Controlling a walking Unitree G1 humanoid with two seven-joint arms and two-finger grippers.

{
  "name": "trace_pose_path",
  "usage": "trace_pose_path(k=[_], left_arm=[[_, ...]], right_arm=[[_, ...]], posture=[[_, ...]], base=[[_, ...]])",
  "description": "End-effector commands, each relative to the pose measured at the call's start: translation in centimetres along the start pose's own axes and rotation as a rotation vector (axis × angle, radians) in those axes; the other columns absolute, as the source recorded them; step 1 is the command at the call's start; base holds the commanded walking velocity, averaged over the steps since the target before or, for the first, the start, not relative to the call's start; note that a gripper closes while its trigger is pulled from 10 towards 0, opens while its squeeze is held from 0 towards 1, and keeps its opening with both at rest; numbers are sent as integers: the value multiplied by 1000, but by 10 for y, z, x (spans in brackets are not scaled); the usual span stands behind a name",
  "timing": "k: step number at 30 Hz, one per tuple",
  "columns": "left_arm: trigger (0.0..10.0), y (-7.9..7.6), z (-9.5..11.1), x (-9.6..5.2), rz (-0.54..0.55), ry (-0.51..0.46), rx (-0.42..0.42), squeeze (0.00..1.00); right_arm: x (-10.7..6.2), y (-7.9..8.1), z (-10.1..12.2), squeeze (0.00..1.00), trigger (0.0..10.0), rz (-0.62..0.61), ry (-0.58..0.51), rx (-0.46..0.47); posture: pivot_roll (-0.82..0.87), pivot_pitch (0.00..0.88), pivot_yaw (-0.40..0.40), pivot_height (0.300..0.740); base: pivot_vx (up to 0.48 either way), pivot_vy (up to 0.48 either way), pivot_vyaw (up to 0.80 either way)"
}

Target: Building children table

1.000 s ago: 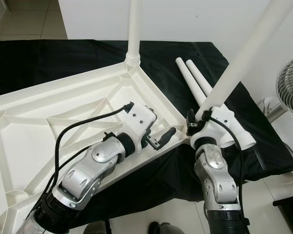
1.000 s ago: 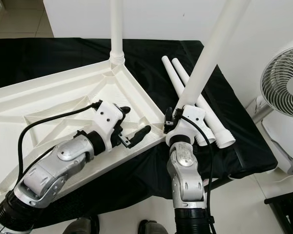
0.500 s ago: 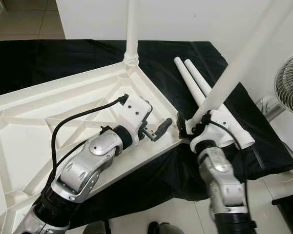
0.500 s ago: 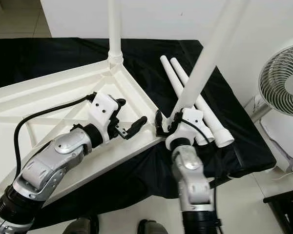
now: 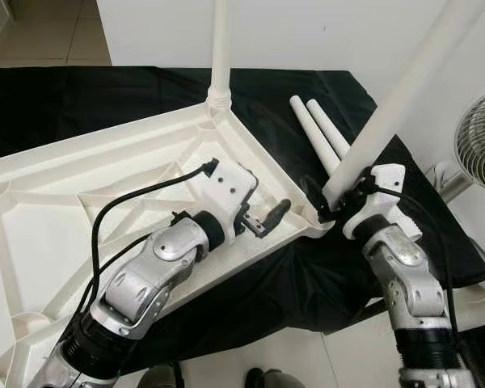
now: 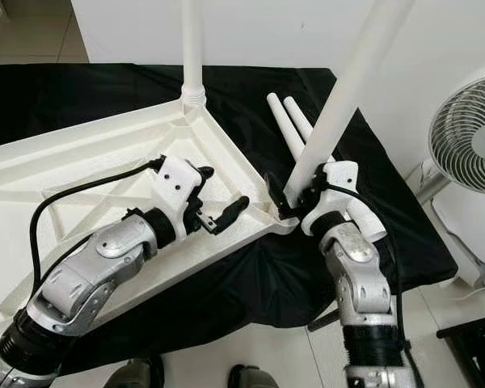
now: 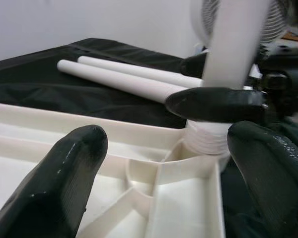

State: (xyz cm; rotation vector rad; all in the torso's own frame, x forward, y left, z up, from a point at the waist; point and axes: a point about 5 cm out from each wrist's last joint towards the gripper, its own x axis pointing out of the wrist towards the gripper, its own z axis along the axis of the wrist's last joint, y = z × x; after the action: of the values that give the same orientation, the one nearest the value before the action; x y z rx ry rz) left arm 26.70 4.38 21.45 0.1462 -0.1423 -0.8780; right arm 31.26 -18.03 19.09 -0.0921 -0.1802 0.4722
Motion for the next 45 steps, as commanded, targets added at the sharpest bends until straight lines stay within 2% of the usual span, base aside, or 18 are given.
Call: trace_pose_path(k=[1,3,4,5,6,7,15,22,23,27,28,31,35,37,41,43,44,45], left_arm=[[10000,-10,2,0,-118,-3,-5,0],[10000,-9,2,0,-116,-4,-5,0],[10000,-9,2,-1,-115,-4,-5,0],[10000,-9,2,-1,-114,-4,-5,0],[10000,-9,2,-1,-114,-4,-5,0],[10000,-9,3,-1,-114,-4,-5,0],[10000,-10,3,-1,-115,-7,-6,0],[10000,-11,4,-1,-119,-5,-10,0],[10000,-12,4,-1,-121,-5,-13,0],[10000,-16,0,-1,-139,3,-20,0],[10000,-16,0,-1,-139,3,-20,0],[10000,-20,-4,-3,-160,16,-25,0],[10000,-21,-8,-5,-163,29,-30,0],[10000,-23,-14,-5,-152,46,-36,0],[10000,-24,-16,-5,-147,52,-39,0],[10000,-26,-22,-6,-137,66,-43,0],[10000,-26,-22,-6,-137,66,-43,0],[10000,-27,-24,-6,-133,72,-46,0]], right_arm=[[0,-2,-5,0,10000,54,14,4],[1,-3,-6,0,10000,84,23,-4],[1,-4,-7,0,6510,112,30,-10],[2,-4,-9,0,3647,138,39,-13],[2,-4,-9,0,3647,138,39,-13],[3,-5,-11,0,0,160,50,-14],[1,-8,-16,0,0,202,80,-15],[-4,-8,-21,0,0,202,93,28],[-4,-7,-21,0,10000,188,98,43],[-2,2,-17,0,10000,82,62,120],[-2,2,-17,0,10000,82,62,120],[-2,10,-19,0,10000,-38,70,127],[-2,16,-20,0,10000,-87,65,141],[-2,26,-21,0,10000,-151,52,151],[-2,28,-21,0,10000,-176,51,151],[-3,31,-24,0,10000,-316,61,151],[-3,31,-24,0,10000,-316,61,151],[-5,34,-25,0,10000,-393,78,147]], posture=[[80,145,-83,740],[82,144,-83,740],[82,144,-83,740],[84,143,-82,740],[84,143,-82,740],[84,143,-82,740],[87,143,-82,740],[83,151,-77,740],[83,151,-77,740],[71,151,-84,740],[71,151,-84,740],[65,146,-89,740],[62,143,-88,740],[59,140,-88,740],[59,140,-88,740],[57,133,-89,740],[57,133,-89,740],[61,127,-93,740]], base=[[0,0,0],[0,0,0],[0,0,0],[0,0,0],[0,0,0],[0,0,0],[0,0,0],[0,0,0],[0,0,0],[0,0,0],[0,0,0],[0,0,0],[0,0,0],[0,0,0],[0,0,0],[0,0,0],[0,0,0],[0,0,0]])
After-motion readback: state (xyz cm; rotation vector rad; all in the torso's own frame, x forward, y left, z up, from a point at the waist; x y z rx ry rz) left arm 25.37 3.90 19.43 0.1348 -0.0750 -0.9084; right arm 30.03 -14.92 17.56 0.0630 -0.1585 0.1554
